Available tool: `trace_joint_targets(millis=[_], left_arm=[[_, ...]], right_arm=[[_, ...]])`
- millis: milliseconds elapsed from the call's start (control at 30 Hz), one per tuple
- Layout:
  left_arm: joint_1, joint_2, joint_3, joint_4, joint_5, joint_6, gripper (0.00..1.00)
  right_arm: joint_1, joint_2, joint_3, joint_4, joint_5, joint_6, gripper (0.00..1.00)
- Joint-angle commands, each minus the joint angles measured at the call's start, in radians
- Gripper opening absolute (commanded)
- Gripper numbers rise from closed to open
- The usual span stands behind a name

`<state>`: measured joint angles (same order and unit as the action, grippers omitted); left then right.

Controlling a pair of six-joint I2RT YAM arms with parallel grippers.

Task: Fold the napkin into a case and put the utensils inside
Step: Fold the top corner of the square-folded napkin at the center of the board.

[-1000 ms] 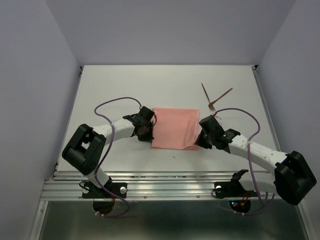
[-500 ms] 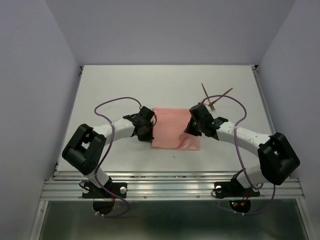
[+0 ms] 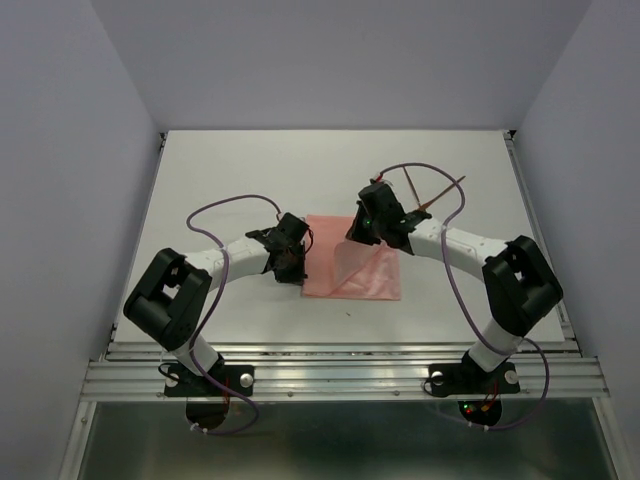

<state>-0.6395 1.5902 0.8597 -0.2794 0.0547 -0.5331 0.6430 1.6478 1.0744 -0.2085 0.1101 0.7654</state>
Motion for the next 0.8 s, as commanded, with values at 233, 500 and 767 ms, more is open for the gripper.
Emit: trace_joint_targets(millis=[233, 500, 767], left_arm=[[-0.005, -0.058, -0.017, -0.035, -0.032, -0.013, 0.0], [-0.005, -0.072, -0.034, -0.026, -0.027, -0.007, 0.0], [-0.005, -0.085, -0.045, -0.024, -0.016, -0.004, 0.0]], right_arm=[[0.009, 0.158, 0.193, 0.101, -0.095, -0.034, 0.01], [0.018, 0.25, 0.286, 0.112, -0.101, -0.031, 0.01], [0.018, 0.352, 0.374, 0.126, -0.101, -0.041, 0.01]])
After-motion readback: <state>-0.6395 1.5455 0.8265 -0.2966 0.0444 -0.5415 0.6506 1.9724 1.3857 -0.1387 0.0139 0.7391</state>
